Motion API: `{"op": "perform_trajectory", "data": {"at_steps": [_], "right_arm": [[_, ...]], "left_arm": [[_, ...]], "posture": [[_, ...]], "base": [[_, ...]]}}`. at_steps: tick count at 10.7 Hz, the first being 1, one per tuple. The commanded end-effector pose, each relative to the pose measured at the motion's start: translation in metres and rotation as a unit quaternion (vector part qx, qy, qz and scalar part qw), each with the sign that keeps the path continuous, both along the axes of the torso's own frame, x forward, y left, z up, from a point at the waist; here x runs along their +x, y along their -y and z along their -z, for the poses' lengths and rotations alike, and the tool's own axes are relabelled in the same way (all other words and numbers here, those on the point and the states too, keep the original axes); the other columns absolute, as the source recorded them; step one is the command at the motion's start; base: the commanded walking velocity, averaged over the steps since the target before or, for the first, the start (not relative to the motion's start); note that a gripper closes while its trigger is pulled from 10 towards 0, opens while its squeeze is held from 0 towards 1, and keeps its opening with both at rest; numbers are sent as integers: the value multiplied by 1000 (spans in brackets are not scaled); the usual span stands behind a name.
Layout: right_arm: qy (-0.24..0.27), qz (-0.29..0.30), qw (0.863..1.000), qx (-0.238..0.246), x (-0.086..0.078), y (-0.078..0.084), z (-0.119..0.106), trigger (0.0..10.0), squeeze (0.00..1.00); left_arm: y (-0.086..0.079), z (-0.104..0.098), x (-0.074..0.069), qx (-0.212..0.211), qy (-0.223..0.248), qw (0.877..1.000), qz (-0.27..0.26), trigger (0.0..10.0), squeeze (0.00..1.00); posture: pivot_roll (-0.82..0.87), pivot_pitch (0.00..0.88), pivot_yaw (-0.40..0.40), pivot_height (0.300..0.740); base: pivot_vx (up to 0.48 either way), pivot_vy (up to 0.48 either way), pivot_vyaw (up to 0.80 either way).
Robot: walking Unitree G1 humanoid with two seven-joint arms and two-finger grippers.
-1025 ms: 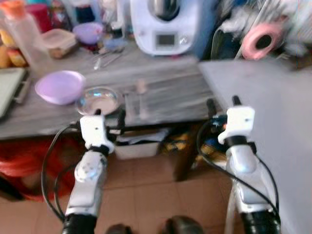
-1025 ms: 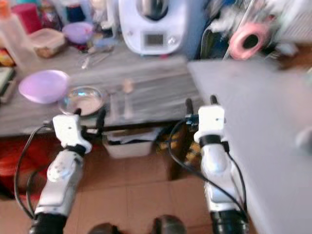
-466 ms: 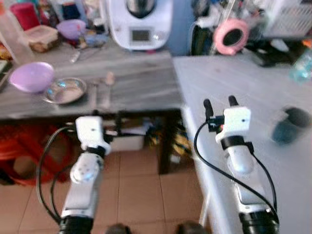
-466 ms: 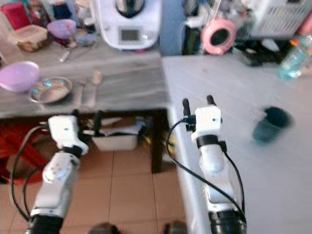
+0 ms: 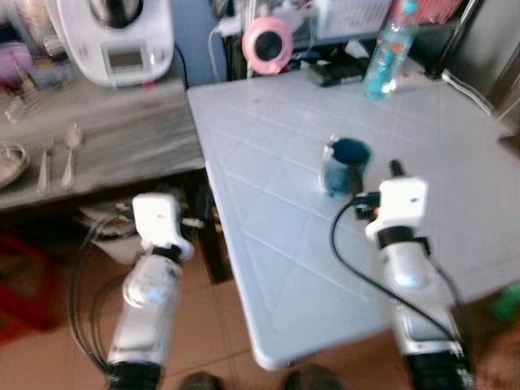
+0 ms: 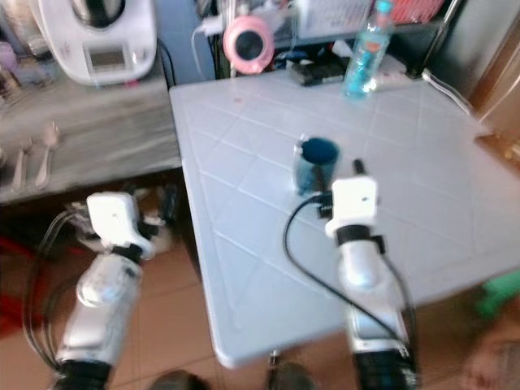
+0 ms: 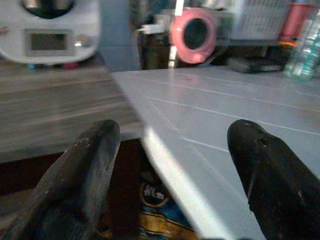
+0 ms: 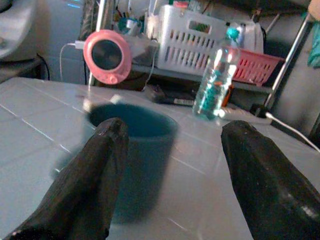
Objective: Setting the table
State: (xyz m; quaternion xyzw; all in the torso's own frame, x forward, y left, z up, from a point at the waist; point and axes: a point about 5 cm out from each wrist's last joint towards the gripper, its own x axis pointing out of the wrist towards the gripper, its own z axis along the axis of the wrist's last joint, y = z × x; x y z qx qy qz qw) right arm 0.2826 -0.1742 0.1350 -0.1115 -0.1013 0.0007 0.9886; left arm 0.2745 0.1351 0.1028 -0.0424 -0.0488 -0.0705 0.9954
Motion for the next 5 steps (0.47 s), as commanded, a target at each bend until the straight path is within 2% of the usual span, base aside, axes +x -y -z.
{"op": "perform_trajectory", "data": {"at_steps": [1,3,4,5], "right_arm": [[5,-1,1000,5,1,-2,-5,10000,0],[2,-3,1000,19,3,-2,-5,10000,0],[1,-15,999,29,8,-5,-9,10000,529],[4,-25,999,28,13,-8,-13,10000,1000]], "left_arm": [[-6,-2,0,6,1,1000,-3,10000,0],[-6,0,-2,10,-4,1000,1,10000,0],[-7,0,-2,12,-7,1000,3,10000,0],[-7,0,-2,13,-8,1000,4,10000,0]], "posture": [[-64,90,44,740],[-61,104,53,740],[-62,110,58,740],[-63,114,61,740]], "base": [[0,0,0],[0,0,0],[0,0,0],[0,0,0]]}}
